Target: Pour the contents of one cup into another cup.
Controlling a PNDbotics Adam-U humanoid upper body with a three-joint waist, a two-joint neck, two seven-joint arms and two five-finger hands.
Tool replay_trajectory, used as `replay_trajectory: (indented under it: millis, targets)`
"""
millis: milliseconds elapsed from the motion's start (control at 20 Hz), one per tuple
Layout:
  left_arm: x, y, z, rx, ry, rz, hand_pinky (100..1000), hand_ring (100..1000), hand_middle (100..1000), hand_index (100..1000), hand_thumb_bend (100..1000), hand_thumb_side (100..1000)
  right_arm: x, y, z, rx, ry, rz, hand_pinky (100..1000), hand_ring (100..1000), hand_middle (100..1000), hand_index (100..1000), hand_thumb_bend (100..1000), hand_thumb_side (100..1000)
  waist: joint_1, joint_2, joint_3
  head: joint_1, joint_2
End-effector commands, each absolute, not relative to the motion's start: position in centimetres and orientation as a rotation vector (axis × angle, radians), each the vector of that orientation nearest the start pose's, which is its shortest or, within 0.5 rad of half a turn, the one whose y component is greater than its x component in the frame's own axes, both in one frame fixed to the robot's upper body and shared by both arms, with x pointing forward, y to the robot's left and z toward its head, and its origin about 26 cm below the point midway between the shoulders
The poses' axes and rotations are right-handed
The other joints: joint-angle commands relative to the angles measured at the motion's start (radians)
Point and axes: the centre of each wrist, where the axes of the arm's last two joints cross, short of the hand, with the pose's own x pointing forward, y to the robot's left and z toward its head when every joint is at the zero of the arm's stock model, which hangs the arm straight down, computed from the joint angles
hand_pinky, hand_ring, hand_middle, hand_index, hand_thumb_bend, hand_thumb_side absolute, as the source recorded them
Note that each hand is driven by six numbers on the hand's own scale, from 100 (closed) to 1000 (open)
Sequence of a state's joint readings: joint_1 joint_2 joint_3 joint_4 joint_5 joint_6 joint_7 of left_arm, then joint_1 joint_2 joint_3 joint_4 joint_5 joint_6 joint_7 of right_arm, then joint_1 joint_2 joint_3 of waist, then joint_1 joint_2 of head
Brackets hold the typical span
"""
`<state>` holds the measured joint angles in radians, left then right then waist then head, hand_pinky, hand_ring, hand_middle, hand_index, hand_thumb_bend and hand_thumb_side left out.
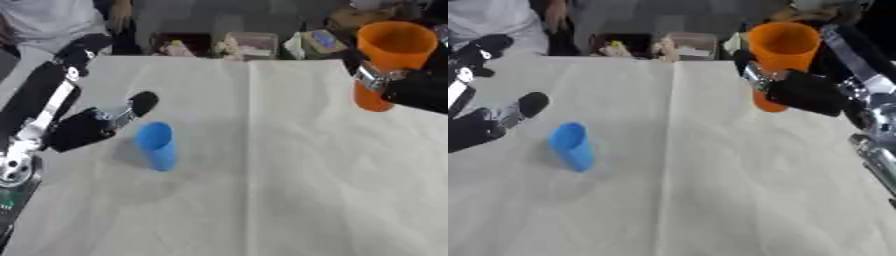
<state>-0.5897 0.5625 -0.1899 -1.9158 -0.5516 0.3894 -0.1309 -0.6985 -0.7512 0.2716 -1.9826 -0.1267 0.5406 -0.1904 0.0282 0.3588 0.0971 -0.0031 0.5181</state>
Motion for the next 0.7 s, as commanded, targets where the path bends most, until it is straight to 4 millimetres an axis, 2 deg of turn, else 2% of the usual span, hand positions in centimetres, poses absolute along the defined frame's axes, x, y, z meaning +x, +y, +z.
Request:
replay_trajectory:
  millis: [50,400,700]
  targets:
    - [32.4,24.0,27.3,0.942,-1.925,-0.892,843,944,972,1000,824,964,30.1,-22.9,32.1,-0.529,-2.046,0.651,509,493,503,610,100,414,0.000,-0.027,-0.004,-0.001,-0.003]
    - [32.7,25.9,26.6,1.012,-1.860,-1.003,883,959,976,1000,987,1000,30.1,-22.8,32.2,-0.524,-2.045,0.655,507,490,501,608,100,413,0.004,-0.027,-0.013,0.004,-0.004]
    - [32.8,27.5,25.9,1.106,-1.787,-1.083,894,961,977,1000,1000,1000,30.1,-22.7,32.2,-0.521,-2.043,0.662,506,489,500,607,100,410,0.006,-0.024,-0.021,0.009,-0.005]
